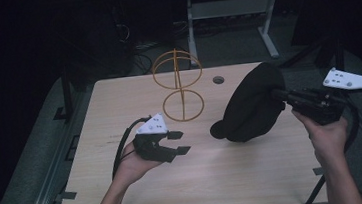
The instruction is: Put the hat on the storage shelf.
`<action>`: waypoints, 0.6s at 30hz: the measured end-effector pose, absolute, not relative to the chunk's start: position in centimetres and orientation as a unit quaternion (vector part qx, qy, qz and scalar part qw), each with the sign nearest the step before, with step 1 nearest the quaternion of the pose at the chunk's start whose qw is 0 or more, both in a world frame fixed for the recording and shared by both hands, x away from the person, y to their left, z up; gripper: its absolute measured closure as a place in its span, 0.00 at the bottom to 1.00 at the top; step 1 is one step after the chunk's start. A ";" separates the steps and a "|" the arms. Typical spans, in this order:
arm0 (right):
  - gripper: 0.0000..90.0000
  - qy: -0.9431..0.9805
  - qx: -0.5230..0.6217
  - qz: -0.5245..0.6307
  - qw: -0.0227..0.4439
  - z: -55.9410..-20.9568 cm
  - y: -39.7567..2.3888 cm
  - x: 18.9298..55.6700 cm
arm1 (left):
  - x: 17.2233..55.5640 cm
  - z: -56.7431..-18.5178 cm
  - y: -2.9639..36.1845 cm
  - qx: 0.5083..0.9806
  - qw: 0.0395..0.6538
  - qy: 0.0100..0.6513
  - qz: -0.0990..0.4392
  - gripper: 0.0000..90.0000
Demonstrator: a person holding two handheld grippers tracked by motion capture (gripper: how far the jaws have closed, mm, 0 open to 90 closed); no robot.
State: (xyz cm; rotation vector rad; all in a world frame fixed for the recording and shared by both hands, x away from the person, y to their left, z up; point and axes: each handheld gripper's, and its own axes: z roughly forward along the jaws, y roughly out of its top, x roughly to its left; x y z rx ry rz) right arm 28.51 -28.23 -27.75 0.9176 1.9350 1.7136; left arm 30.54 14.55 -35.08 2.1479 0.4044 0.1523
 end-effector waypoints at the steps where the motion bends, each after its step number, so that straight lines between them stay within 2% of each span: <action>1: 0.95 0.691 0.328 0.613 0.195 -27.4 -28.2 28.9 | 30.6 -35.6 15.2 0.873 0.453 0.170 0.065 0.50; 10: 0.95 0.690 0.331 0.616 0.187 -25.6 -28.0 30.6 | 30.6 -38.5 18.5 0.867 0.445 0.213 0.066 0.45; 18: 0.95 0.695 0.327 0.612 0.187 -24.1 -26.6 32.1 | 31.3 -40.1 20.1 0.865 0.429 0.250 0.071 0.38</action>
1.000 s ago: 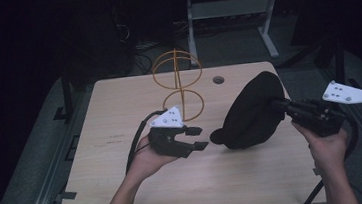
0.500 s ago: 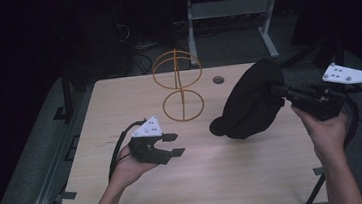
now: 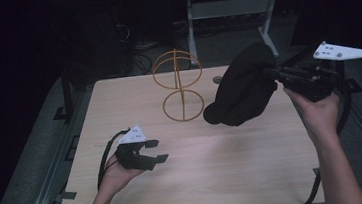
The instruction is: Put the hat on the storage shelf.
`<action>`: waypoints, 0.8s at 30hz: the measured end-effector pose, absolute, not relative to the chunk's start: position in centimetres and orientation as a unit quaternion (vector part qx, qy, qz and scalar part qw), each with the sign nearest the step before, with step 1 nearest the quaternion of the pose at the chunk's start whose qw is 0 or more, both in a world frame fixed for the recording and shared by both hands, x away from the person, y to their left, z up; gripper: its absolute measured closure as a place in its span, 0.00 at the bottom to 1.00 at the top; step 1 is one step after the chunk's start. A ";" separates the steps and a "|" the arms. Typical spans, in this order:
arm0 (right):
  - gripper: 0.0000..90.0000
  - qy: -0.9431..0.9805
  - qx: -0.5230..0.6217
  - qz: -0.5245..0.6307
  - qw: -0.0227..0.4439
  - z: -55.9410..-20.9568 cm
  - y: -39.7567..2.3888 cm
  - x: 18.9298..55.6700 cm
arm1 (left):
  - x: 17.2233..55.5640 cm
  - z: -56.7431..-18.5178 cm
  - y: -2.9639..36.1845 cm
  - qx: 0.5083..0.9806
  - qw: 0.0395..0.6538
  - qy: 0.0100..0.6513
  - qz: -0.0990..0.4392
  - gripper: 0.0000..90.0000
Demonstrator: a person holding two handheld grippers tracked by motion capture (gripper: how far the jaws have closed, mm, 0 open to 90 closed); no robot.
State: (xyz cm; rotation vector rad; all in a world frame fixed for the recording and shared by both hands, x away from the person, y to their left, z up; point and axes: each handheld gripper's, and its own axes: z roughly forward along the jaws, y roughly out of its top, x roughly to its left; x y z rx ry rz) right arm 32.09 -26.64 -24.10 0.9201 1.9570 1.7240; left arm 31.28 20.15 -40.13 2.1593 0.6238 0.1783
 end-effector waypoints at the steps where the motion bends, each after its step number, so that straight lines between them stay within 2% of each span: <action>1: 0.95 0.695 0.327 0.612 0.187 -24.1 -26.6 32.1 | 31.3 -40.1 20.1 0.865 0.429 0.250 0.071 0.37; 24: 0.95 0.727 0.301 0.588 0.185 -19.9 -20.5 37.3 | 31.8 -41.4 22.2 0.862 0.422 0.268 0.083 0.33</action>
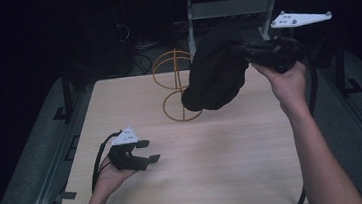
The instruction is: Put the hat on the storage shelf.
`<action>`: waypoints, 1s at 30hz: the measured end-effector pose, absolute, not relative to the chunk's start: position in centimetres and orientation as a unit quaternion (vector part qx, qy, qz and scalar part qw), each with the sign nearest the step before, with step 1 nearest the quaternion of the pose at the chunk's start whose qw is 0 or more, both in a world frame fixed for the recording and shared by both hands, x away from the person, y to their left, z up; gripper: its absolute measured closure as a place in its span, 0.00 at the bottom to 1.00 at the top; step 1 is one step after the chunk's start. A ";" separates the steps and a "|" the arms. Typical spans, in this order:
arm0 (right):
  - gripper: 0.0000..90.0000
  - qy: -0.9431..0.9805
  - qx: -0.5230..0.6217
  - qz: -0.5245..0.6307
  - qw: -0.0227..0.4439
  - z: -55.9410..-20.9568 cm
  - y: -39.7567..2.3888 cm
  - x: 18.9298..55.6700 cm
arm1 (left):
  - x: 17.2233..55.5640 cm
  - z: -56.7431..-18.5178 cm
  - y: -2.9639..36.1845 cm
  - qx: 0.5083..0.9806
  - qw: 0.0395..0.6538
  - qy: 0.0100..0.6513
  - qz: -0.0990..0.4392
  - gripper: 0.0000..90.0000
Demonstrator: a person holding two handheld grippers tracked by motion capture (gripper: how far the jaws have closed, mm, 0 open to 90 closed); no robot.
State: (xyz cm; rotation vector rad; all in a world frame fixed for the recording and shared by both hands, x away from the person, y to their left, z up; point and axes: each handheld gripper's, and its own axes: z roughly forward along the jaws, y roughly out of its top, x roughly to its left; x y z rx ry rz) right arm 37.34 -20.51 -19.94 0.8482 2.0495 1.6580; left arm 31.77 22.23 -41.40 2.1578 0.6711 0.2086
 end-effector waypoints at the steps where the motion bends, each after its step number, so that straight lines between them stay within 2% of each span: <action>1: 0.95 0.728 0.300 0.588 0.185 -19.9 -20.2 37.6 | 31.8 -41.5 22.3 0.862 0.421 0.269 0.084 0.33; 14: 0.95 0.738 0.296 0.578 0.183 -18.6 -16.9 40.6 | 32.2 -41.6 23.1 0.857 0.425 0.280 0.084 0.33; 30: 0.95 0.773 0.305 0.527 0.178 -16.3 -10.3 47.5 | 32.3 -41.5 24.0 0.844 0.441 0.293 0.082 0.33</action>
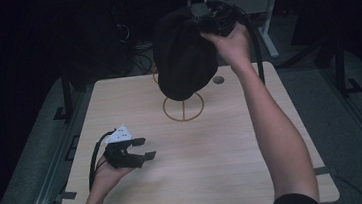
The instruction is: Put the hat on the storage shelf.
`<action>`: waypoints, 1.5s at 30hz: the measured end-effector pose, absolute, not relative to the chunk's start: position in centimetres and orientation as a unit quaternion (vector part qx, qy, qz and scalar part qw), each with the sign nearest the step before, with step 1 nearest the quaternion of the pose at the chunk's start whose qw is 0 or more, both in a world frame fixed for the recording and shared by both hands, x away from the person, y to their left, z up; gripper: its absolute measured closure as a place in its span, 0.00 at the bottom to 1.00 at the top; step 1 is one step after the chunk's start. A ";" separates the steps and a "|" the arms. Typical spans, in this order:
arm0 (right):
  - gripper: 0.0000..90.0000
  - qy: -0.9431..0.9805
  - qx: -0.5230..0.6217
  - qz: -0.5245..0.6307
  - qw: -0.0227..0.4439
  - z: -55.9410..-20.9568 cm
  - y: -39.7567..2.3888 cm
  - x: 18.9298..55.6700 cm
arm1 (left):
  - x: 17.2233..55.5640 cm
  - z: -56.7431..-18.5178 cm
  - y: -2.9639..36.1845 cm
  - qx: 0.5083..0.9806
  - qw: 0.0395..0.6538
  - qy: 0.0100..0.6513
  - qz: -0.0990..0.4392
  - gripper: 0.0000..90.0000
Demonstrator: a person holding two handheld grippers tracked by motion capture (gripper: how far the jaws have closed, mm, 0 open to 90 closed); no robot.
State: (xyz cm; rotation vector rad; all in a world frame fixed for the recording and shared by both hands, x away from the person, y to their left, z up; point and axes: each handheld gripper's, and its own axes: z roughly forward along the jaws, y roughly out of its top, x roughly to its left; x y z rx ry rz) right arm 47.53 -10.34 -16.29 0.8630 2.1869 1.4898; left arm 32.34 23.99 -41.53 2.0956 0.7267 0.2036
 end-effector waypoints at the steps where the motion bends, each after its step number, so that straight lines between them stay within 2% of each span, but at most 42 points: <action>1: 0.95 0.773 0.305 0.527 0.178 -16.3 -10.3 47.5 | 32.3 -41.5 24.0 0.844 0.441 0.293 0.082 0.33; 14: 0.95 0.778 0.333 0.514 0.142 -18.8 -6.1 52.6 | 32.5 -41.8 24.7 0.833 0.449 0.313 0.083 0.33; 22: 0.94 0.792 0.350 0.474 0.156 -20.6 -3.2 54.4 | 32.6 -41.7 25.4 0.823 0.466 0.314 0.080 0.33; 25: 0.89 0.800 0.357 0.451 0.167 -21.3 -2.4 54.9 | 32.6 -41.7 25.7 0.818 0.473 0.319 0.077 0.33; 26: 0.84 0.807 0.357 0.442 0.162 -21.7 -2.2 55.2 | 32.6 -41.7 25.7 0.817 0.473 0.320 0.076 0.33; 28: 0.67 0.813 0.370 0.425 0.146 -22.4 -1.8 55.9 | 32.6 -41.7 25.8 0.818 0.473 0.318 0.075 0.33; 36: 0.53 0.820 0.366 0.416 0.147 -22.6 -1.9 55.6 | 32.6 -41.9 25.5 0.822 0.470 0.315 0.073 0.33; 45: 0.46 0.815 0.357 0.439 0.124 -22.2 -3.6 54.2 | 32.6 -41.9 25.7 0.820 0.469 0.319 0.080 0.33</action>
